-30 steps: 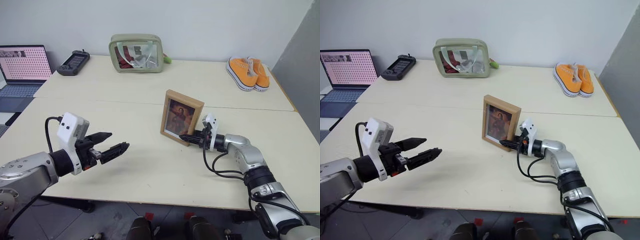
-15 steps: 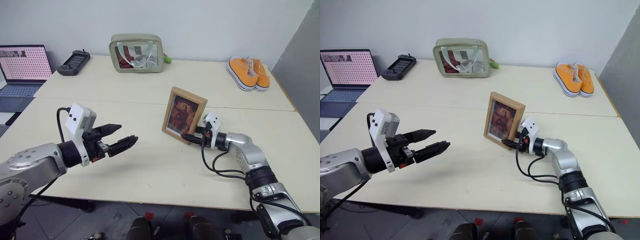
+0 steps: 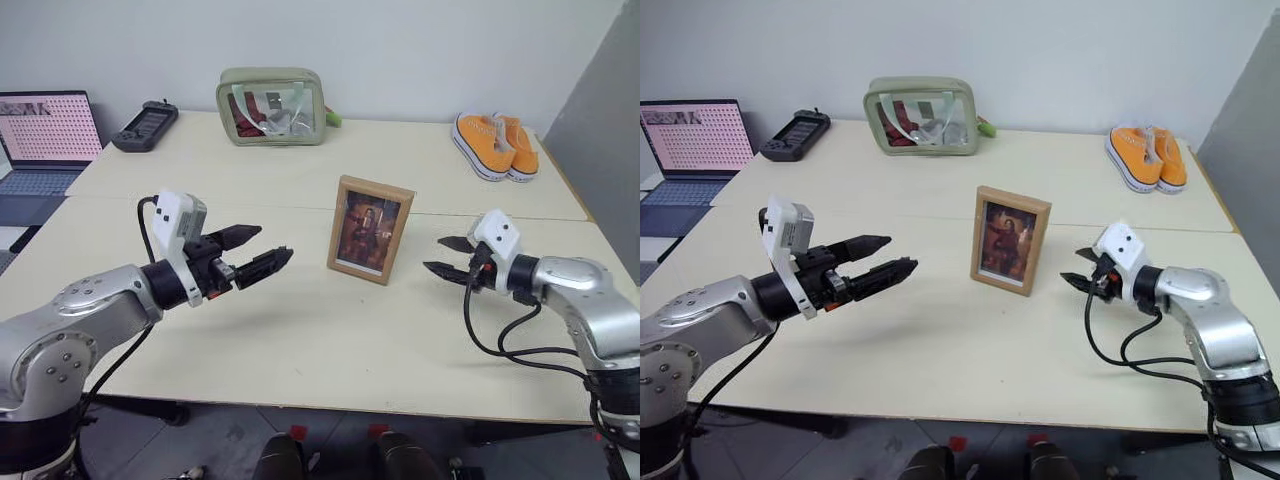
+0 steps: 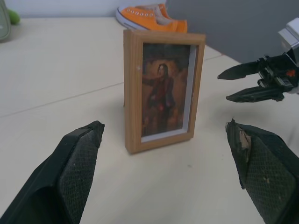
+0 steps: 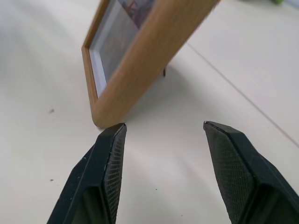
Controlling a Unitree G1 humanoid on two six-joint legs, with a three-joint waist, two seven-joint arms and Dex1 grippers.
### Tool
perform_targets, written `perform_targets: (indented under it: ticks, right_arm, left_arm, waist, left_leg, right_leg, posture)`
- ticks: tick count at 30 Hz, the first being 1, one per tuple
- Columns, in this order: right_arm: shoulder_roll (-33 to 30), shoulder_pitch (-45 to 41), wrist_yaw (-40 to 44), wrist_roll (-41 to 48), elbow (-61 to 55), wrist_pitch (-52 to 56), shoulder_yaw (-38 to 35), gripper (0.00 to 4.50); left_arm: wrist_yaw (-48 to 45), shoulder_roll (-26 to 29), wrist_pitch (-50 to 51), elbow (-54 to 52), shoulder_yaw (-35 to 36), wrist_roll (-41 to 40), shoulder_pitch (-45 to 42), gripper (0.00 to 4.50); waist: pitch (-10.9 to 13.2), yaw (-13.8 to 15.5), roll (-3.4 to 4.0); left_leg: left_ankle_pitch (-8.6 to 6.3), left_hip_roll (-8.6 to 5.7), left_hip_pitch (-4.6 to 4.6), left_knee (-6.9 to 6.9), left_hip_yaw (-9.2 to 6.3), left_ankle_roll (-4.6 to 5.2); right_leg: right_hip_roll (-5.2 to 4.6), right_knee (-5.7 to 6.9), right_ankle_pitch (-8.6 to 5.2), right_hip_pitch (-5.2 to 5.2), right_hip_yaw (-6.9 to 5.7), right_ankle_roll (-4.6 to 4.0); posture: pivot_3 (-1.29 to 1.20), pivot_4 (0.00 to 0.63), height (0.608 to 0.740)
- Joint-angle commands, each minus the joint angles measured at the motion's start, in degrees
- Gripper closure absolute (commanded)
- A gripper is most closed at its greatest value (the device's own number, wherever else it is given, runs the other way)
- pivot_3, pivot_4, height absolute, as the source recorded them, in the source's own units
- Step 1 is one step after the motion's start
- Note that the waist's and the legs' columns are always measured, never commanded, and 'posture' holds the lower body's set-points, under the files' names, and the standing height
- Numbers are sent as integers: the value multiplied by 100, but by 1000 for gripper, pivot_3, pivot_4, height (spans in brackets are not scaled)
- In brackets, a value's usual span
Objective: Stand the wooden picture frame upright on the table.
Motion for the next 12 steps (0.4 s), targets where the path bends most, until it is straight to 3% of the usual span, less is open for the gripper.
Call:
perform_targets:
  ticks: [1,12]
  right_arm:
    - [1,103,-237,337,-796,517,-286,1735]
    - [239,26,-729,723,-1019,1039,-518,1735]
  left_arm:
    - [-94,-22,-93,8,-17,118,-188,25]
    - [-73,-80,162,100,0,25,-324,25]
  waist:
    - [0,3,0]
    - [0,18,0]
  left_leg:
    - [0,0,0,0,-1,0]
    - [0,-4,-2,1,-1,0]
  right_leg:
    - [0,0,0,0,-1,0]
    - [-1,-2,0,0,-2,0]
  posture:
    - [0,150,740]
    - [0,150,740]
